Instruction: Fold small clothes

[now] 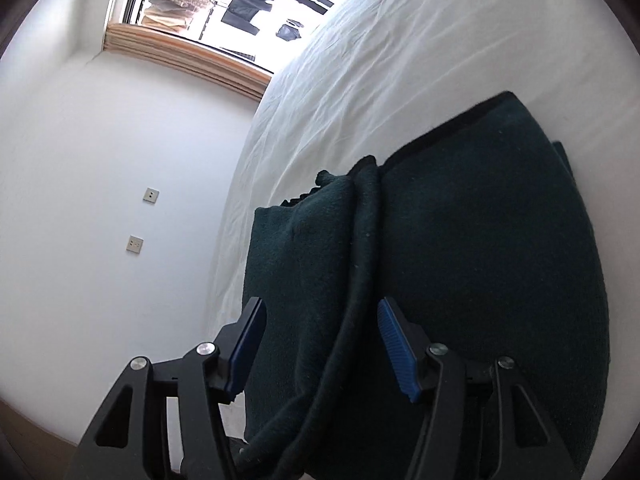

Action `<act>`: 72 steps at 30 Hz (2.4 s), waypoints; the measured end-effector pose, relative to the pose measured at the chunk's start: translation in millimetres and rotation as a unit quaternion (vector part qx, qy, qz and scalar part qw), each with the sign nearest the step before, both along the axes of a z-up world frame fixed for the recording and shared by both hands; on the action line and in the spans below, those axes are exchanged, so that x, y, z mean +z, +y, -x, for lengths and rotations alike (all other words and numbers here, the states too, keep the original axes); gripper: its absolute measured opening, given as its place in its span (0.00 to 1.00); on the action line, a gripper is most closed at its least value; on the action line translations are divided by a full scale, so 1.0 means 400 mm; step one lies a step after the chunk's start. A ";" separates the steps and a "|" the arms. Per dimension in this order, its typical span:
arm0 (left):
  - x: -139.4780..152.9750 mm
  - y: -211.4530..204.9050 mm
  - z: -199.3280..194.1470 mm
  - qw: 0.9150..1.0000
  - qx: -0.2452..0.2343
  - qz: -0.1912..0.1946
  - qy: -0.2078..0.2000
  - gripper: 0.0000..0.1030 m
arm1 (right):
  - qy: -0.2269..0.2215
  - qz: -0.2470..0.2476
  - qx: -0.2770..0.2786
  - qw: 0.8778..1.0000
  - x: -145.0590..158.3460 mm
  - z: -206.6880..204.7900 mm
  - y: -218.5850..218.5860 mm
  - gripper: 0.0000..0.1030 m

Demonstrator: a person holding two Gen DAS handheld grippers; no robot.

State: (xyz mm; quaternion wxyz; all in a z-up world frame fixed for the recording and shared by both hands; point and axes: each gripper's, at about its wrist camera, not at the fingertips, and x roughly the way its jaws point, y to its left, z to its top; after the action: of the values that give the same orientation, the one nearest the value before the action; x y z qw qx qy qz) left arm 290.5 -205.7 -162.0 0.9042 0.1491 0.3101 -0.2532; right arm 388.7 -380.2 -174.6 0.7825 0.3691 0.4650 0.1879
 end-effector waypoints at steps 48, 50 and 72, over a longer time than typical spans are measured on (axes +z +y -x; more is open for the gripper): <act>-0.004 -0.225 0.046 0.992 -0.102 -0.015 0.066 0.10 | -0.022 0.096 -0.059 0.993 -0.047 -0.012 -0.197 0.18; 0.013 -0.187 0.062 0.991 -0.103 0.008 0.083 0.10 | -0.028 0.098 -0.075 0.992 -0.031 0.010 -0.210 0.23; -0.033 0.078 -0.153 0.994 -0.005 -0.021 0.108 0.10 | -0.044 0.081 -0.029 0.995 -0.032 0.254 -0.066 0.23</act>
State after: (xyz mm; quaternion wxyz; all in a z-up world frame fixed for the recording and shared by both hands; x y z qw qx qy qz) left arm 351.5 -174.4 -175.2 0.8611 0.1413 0.4100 -0.2655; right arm 286.9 -406.7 -187.3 0.8349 0.3090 0.4325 0.1427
